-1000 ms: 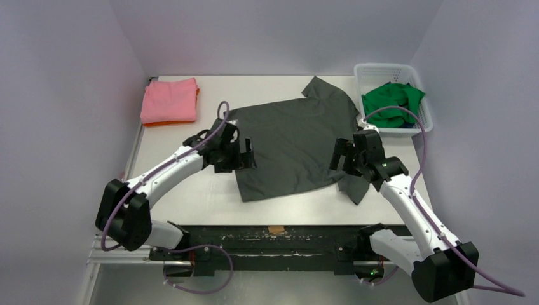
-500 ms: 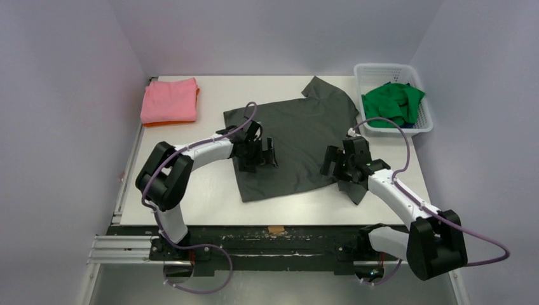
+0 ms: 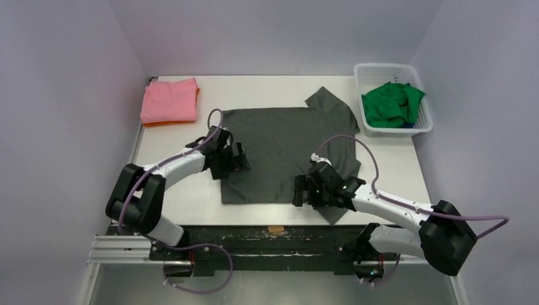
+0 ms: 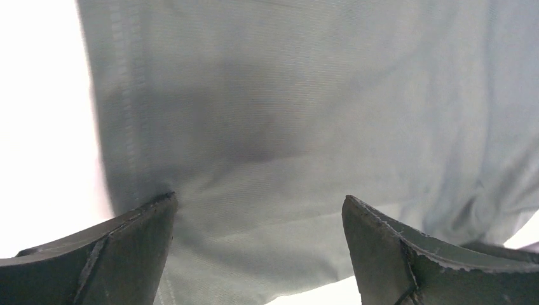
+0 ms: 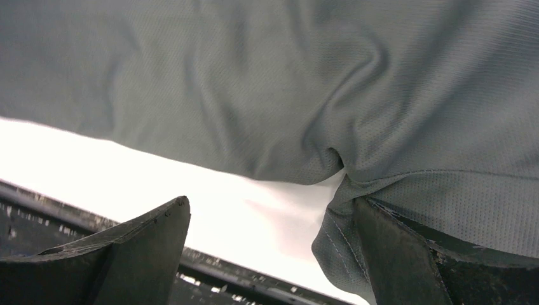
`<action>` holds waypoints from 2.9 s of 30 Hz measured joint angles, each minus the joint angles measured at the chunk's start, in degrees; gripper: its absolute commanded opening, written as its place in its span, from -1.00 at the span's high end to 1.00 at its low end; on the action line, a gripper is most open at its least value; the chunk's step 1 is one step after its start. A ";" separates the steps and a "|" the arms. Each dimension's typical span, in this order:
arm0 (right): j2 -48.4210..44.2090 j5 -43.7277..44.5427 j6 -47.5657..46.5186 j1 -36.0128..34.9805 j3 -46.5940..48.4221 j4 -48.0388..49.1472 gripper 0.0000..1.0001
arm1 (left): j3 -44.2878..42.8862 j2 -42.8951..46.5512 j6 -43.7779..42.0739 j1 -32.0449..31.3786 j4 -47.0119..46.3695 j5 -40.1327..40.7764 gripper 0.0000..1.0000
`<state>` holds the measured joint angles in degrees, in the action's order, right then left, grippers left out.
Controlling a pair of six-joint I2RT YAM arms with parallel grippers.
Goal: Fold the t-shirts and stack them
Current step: Flatten out the tshirt
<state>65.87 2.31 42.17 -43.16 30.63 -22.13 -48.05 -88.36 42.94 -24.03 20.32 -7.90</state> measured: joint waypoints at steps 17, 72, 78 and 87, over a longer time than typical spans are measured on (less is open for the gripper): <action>-2.80 3.93 2.78 -15.52 13.29 -19.43 -0.98 | 14.91 27.65 2.51 0.76 19.98 10.29 -1.00; 85.88 7.04 -28.81 36.30 109.81 -14.88 0.72 | -20.92 -16.35 -2.62 6.56 13.79 4.37 -1.00; 86.20 4.94 -30.23 36.85 109.87 -9.92 0.19 | -27.30 -20.96 -2.54 7.30 15.65 3.28 -1.00; 81.85 3.98 -31.61 36.85 103.43 -7.10 -0.97 | -28.83 -19.30 -3.19 7.69 16.59 4.35 -1.00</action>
<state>147.72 6.28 10.57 -6.31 134.06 -29.23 -76.88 -107.66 39.75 -16.34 36.91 -3.55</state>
